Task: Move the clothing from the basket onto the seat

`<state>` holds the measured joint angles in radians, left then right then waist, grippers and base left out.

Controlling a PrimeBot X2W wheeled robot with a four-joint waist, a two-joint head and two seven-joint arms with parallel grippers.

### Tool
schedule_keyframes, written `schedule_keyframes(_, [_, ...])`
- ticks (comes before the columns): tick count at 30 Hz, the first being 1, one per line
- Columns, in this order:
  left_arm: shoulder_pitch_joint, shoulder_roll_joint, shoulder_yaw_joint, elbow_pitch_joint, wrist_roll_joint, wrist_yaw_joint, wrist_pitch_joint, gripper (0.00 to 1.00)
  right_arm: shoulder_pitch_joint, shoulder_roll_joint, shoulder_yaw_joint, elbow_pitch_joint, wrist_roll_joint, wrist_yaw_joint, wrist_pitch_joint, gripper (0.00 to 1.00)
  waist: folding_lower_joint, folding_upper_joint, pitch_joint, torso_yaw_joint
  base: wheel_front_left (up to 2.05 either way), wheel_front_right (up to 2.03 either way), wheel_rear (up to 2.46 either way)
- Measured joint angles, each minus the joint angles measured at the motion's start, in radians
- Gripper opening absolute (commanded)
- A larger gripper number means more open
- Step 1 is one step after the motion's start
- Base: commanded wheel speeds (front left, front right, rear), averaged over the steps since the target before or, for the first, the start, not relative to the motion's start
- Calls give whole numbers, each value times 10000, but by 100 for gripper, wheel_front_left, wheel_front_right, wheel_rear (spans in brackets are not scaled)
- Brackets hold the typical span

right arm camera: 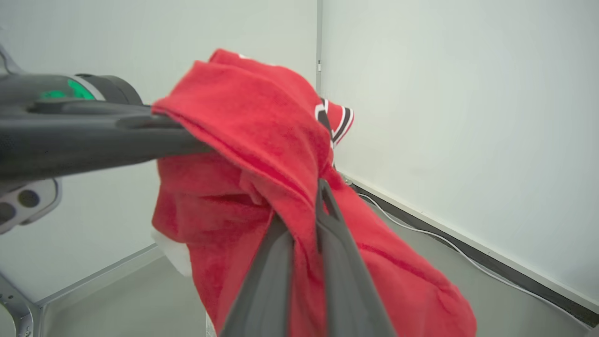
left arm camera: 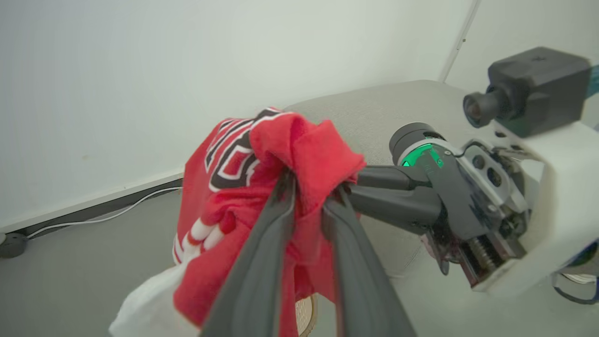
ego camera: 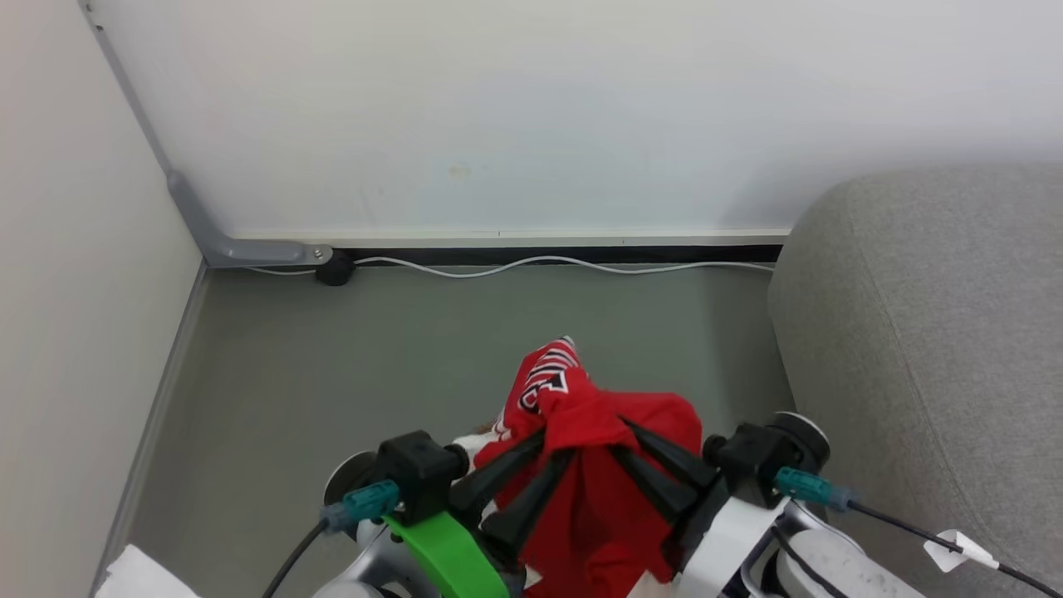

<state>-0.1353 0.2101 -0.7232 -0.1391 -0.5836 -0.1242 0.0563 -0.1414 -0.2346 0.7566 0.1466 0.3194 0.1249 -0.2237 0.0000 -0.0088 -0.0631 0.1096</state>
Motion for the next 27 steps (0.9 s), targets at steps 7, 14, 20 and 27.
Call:
schedule_keyframes(7, [444, -33, 309, -40, -291, 10, -322, 100, -25, -238, -696, -146, 142, -23, -36, 0, 0, 0, 100, -644, 0, 0, 0])
schedule_keyframes(14, [443, -221, 330, -98, -232, 13, -669, 100, 247, -543, -1394, -589, 403, -550, -46, 0, 0, 0, 269, -1513, 0, 0, 0])
schedule_keyframes(20, [416, -370, 228, -370, 23, 27, -750, 100, 735, -516, -1944, -1124, 752, -953, -59, 0, 0, 0, 630, -2263, 0, 0, 0])
schedule_keyframes(27, [192, -372, 176, -485, 523, 274, -729, 100, 712, -307, -3047, -1490, 1302, -1409, -146, 0, 0, 0, 1445, -3015, 0, 0, 0])
